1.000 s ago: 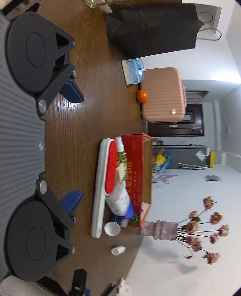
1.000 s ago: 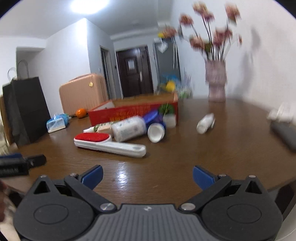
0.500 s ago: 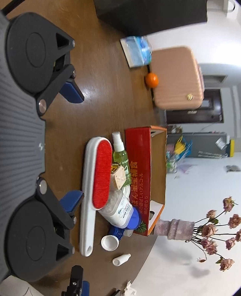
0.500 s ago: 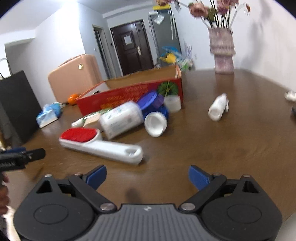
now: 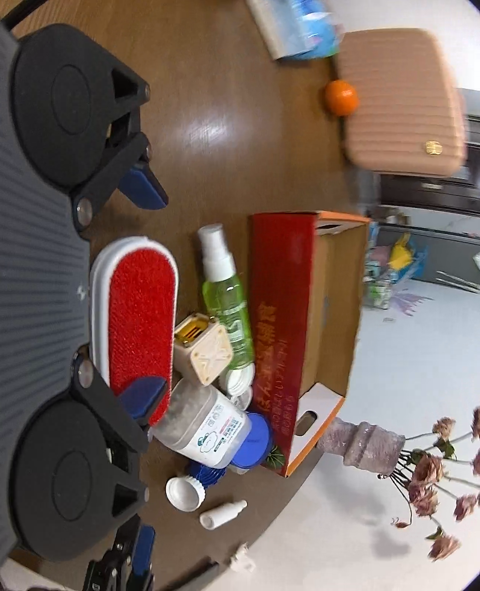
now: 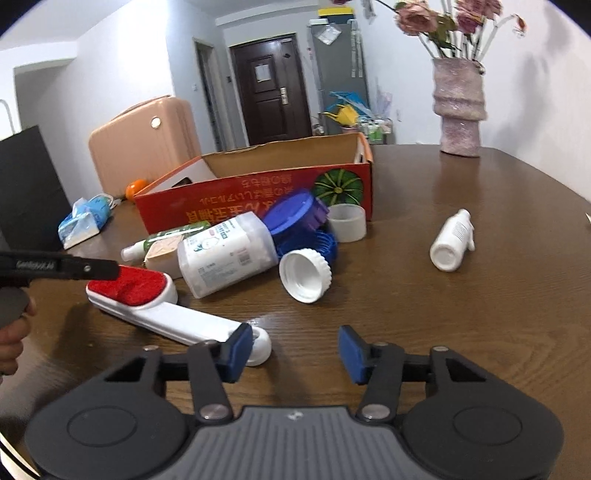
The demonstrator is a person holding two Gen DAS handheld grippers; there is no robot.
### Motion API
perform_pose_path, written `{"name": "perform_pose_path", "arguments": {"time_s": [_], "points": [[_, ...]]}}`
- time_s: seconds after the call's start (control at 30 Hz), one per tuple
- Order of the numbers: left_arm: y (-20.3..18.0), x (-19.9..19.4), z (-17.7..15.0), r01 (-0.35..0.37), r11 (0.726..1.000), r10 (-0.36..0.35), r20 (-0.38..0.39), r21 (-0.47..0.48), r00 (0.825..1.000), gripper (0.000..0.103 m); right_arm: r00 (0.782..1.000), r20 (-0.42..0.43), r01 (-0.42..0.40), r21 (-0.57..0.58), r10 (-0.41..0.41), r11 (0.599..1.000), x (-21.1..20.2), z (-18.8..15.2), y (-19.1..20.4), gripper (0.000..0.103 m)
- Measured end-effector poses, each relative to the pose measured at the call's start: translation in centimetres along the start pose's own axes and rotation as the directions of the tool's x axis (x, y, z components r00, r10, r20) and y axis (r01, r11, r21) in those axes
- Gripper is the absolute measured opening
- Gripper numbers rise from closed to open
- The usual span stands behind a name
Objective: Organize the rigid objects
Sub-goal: 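Reach the left tool to the red lint brush and grasp it, then lift the lint brush with the left tool and lower it into the box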
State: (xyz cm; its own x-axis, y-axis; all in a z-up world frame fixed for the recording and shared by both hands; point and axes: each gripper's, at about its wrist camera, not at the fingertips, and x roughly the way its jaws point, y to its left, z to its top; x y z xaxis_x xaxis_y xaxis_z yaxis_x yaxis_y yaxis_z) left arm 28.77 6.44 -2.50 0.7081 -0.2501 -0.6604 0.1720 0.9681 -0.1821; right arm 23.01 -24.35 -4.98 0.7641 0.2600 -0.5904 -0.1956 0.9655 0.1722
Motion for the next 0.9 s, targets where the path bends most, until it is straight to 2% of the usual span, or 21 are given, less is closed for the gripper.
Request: {"name": "perform_pose_path", "arguments": {"time_s": [0.03,0.13,0.27,0.37,0.47,0.63,0.7,0.77,0.8,0.9], "points": [[0.2,0.3,-0.1,0.01,1.0,-0.011,-0.023,-0.021,1.0,0.089,1.0,-0.006,-0.007,-0.005,0.007,1.0,0.2,0.3,-0.1,0.044],[0.9,0.0,-0.6,0.053,0.995,-0.056,-0.028,-0.079,0.998,0.082,0.999,-0.028,-0.018,-0.018,0.018,1.0,1.0,1.2,-0.4,0.045],[1.2,-0.6,-1.2,0.058,0.993,-0.059,-0.012,-0.102,0.998,0.08,0.997,-0.051,-0.064,0.007,0.065,0.998,2.0,2.1,-1.2,0.045],[1.2,-1.0,-1.4,0.029,0.994,-0.029,-0.001,-0.107,1.0,0.081,0.995,-0.059,-0.086,0.004,0.086,0.996,2.5,2.5,-1.3,0.04],[1.0,-1.7,-1.6,-0.011,0.998,0.012,0.029,-0.062,1.0,0.081,0.993,-0.058,-0.097,0.01,0.098,0.995,2.9,2.7,-1.1,0.038],[2.5,-2.3,-2.0,-0.025,0.994,0.028,0.026,-0.107,0.999,0.078,0.991,-0.065,-0.118,0.025,0.12,0.993,3.3,3.0,-0.4,0.036],[2.6,-2.7,-2.2,-0.018,0.994,0.022,0.031,-0.11,0.999,0.071,0.99,-0.062,-0.124,0.034,0.126,0.992,3.4,3.0,-0.3,0.035],[2.7,-2.8,-2.4,0.008,0.993,-0.003,0.043,-0.12,0.999,0.061,0.989,-0.067,-0.128,0.014,0.129,0.992,3.6,2.6,0.1,0.025],[2.8,-2.9,-2.5,0.023,0.99,-0.017,0.046,-0.136,0.999,0.057,0.989,-0.07,-0.133,0.016,0.134,0.991,3.7,2.4,0.2,0.024],[2.7,-3.1,-2.6,0.006,0.984,0.002,0.044,-0.181,0.999,0.055,0.988,-0.06,-0.14,0.01,0.141,0.99,3.5,2.2,0.3,0.021]]}}
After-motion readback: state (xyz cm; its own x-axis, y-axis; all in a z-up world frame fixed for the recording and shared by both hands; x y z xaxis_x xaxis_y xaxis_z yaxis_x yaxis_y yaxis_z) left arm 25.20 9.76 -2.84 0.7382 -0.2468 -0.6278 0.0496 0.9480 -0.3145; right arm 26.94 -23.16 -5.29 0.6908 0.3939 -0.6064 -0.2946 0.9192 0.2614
